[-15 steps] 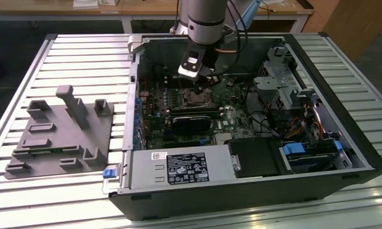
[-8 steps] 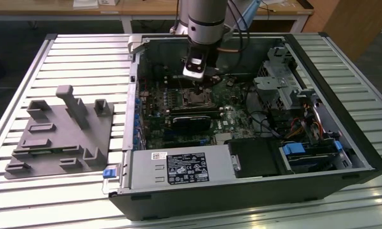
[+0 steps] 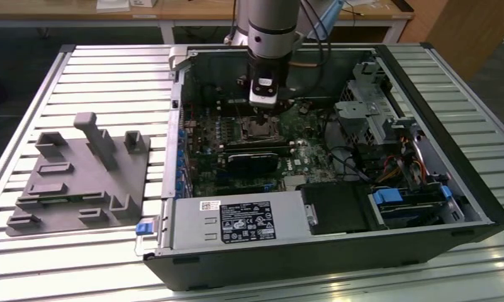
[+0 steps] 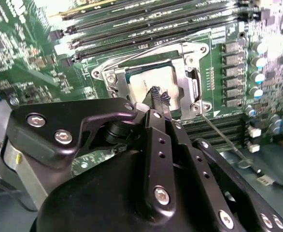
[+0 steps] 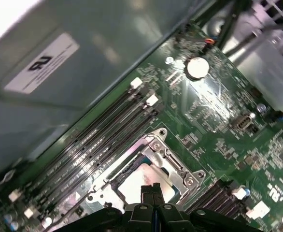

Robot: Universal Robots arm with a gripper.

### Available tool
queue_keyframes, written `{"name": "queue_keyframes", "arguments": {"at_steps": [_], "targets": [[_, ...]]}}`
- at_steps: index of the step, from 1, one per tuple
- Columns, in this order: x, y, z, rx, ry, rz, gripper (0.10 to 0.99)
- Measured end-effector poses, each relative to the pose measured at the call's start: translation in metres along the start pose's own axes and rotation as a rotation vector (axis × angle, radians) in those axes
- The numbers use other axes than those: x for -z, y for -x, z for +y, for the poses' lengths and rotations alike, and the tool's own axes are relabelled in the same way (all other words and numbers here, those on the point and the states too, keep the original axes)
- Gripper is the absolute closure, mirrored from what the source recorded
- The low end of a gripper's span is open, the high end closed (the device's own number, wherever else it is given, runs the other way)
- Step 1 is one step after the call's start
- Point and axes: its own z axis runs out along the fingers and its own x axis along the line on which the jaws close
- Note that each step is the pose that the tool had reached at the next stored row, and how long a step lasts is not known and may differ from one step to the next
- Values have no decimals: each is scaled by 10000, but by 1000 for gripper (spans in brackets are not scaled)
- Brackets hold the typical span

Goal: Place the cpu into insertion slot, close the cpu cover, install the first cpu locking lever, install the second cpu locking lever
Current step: 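Close the cpu cover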

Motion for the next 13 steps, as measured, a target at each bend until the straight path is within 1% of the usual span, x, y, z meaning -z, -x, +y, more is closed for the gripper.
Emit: {"name": "queue_keyframes", "arguments": {"at_steps": [13], "targets": [[-1,0,0,2367,5,22,980]]}}
